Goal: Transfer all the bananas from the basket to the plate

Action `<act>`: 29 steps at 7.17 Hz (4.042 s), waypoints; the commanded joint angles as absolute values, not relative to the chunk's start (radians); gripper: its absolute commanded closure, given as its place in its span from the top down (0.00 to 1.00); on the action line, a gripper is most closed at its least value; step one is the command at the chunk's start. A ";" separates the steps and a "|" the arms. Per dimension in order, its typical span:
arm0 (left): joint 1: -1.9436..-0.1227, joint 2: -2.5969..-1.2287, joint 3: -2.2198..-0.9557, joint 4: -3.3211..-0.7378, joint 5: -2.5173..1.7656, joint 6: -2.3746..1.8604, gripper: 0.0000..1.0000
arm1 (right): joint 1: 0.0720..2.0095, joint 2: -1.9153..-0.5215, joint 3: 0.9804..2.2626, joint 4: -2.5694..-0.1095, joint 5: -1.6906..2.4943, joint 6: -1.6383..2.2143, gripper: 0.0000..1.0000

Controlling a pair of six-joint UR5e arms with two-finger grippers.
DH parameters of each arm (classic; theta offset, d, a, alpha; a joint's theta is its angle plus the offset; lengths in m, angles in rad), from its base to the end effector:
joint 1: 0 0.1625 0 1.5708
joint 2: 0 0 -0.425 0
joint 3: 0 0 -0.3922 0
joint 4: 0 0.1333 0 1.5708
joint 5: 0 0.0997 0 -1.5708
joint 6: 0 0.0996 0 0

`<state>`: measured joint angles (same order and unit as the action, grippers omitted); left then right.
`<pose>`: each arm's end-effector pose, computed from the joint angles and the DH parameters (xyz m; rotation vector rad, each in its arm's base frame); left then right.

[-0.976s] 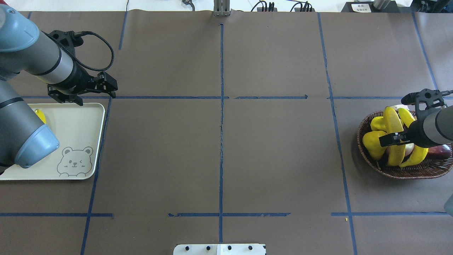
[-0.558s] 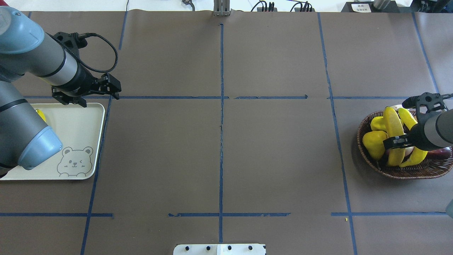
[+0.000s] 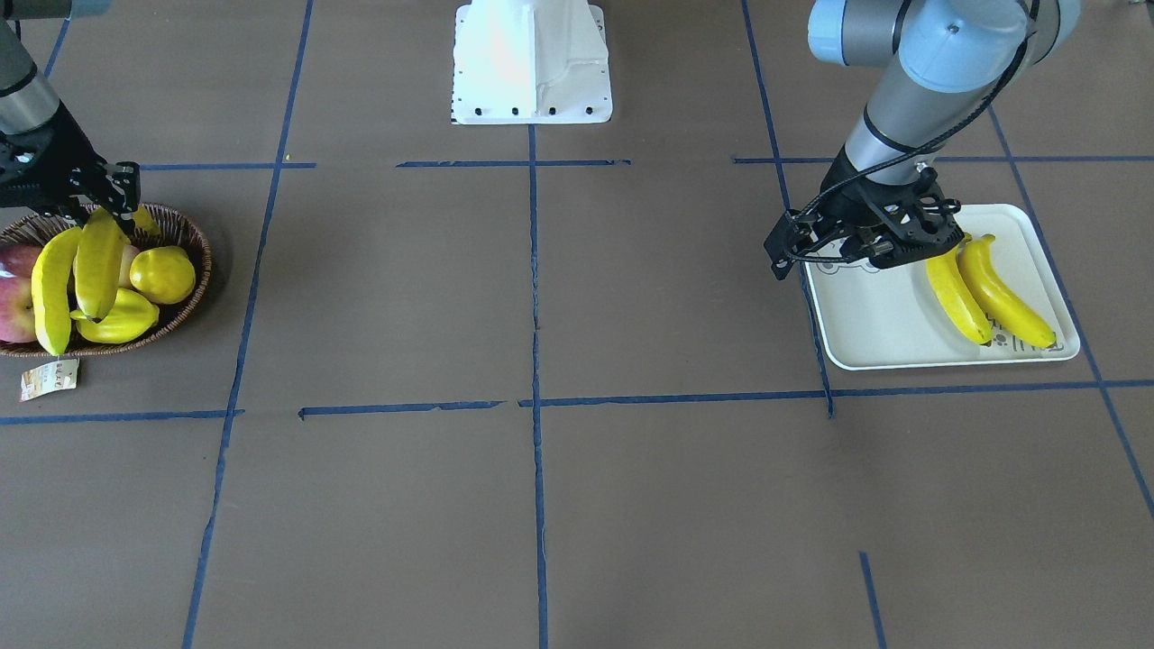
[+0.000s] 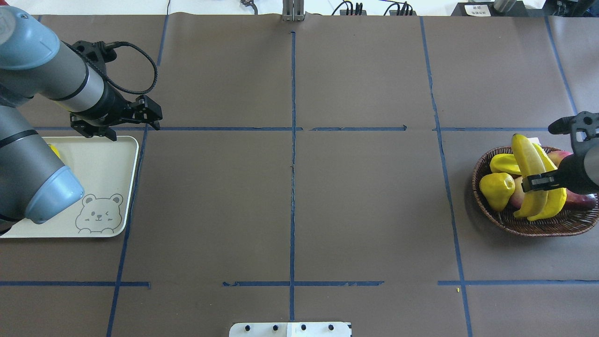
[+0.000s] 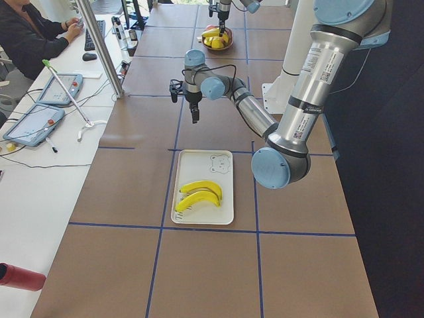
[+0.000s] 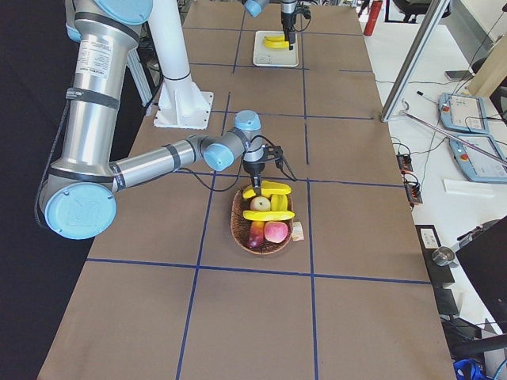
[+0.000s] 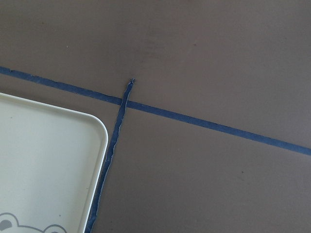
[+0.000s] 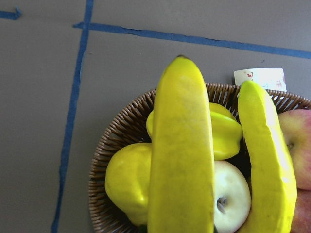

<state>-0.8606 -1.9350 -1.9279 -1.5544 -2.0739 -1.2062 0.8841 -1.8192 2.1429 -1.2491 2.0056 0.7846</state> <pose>0.3124 -0.4942 0.3025 0.0023 0.8434 -0.2891 -0.1838 -0.3683 0.4619 0.1892 -0.7366 -0.0471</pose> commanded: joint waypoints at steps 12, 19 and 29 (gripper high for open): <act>-0.646 -2.212 -1.711 -2.336 -2.031 -1.810 0.99 | 0.456 -1.019 1.994 -1.236 1.823 1.325 0.01; -0.621 -2.215 -1.695 -2.338 -2.034 -1.798 0.00 | 0.457 -1.019 2.003 -1.233 1.822 1.327 0.70; -0.913 -1.736 -1.713 -2.085 -2.066 -1.317 0.00 | 0.554 -1.233 2.183 -1.249 1.838 1.325 1.00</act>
<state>-0.8811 -1.8764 -1.7000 -2.0917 -2.0719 -1.4261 0.5235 -1.2020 2.1834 -1.2487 1.8357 1.3281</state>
